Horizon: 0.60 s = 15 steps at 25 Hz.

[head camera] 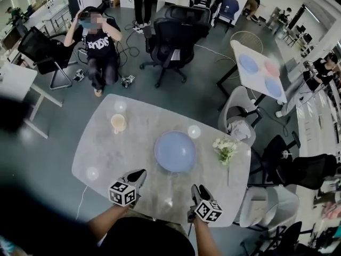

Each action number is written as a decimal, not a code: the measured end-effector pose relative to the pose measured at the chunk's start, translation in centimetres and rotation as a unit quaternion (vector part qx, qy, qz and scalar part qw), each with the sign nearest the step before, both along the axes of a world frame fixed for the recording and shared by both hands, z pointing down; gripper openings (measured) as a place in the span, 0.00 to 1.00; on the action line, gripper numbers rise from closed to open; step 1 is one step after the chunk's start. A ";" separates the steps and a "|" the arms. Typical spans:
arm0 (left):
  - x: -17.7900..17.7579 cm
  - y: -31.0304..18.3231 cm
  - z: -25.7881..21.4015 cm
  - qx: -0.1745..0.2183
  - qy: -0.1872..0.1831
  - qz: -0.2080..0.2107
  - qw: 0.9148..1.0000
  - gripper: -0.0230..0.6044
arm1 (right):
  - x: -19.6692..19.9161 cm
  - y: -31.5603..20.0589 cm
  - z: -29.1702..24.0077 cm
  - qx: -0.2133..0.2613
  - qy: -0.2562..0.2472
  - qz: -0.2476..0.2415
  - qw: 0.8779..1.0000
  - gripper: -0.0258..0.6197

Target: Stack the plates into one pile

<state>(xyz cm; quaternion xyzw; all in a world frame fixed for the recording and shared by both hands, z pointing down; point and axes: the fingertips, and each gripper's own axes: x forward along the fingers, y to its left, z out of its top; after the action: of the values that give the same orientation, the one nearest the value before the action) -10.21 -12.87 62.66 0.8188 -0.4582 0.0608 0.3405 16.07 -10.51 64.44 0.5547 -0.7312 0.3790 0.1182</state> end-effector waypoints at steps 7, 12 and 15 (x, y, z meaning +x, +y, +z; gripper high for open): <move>6.3 8.4 -10.9 0.132 -0.012 0.020 0.991 0.06 | 3.2 4.7 -9.8 0.105 0.009 -0.042 0.994 0.08; 8.6 10.1 -14.3 0.166 -0.035 -0.021 0.985 0.06 | 4.5 6.0 -15.6 0.190 0.048 -0.099 0.976 0.07; 10.4 11.0 -16.0 0.229 -0.101 -0.001 0.968 0.06 | 6.4 6.2 -18.1 0.237 0.056 -0.096 0.965 0.07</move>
<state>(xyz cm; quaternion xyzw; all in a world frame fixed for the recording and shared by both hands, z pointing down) 0.21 -1.83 46.61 0.8642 -0.4926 0.0359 0.0960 22.44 -4.35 46.36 0.5140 -0.8425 0.1500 0.0597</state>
